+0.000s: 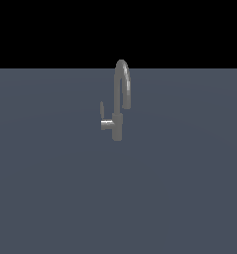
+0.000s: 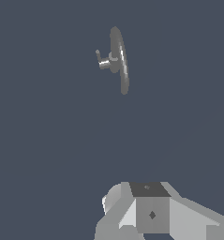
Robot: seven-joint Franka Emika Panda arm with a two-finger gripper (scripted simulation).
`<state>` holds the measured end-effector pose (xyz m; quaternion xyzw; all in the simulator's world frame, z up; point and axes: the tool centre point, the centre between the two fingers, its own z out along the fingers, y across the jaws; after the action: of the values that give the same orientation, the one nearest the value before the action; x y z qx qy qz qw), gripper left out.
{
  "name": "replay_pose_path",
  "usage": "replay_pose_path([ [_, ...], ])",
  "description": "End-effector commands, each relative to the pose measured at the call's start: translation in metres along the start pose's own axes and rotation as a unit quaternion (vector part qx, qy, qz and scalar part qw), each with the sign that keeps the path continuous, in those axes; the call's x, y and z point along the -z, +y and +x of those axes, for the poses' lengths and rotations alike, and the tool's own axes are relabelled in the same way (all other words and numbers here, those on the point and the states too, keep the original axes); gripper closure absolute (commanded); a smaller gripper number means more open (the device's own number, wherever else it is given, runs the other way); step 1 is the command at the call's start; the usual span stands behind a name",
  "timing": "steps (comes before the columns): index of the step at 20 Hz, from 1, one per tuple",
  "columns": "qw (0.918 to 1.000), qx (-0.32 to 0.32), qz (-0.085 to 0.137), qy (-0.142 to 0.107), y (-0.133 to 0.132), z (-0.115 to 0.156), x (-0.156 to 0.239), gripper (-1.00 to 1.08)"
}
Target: Turn on the faucet by rotating a designated handle.
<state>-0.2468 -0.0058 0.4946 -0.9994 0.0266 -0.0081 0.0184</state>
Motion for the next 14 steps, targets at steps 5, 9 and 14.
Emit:
replay_pose_path([
  [5, 1.0000, 0.000, -0.007, 0.003, 0.0019, 0.0002, 0.0026, 1.08],
  [9, 0.9998, 0.002, -0.020, 0.008, 0.0062, 0.0005, 0.0069, 1.08],
  [14, 0.9997, 0.003, -0.022, 0.008, 0.0070, 0.0006, 0.0071, 1.08],
])
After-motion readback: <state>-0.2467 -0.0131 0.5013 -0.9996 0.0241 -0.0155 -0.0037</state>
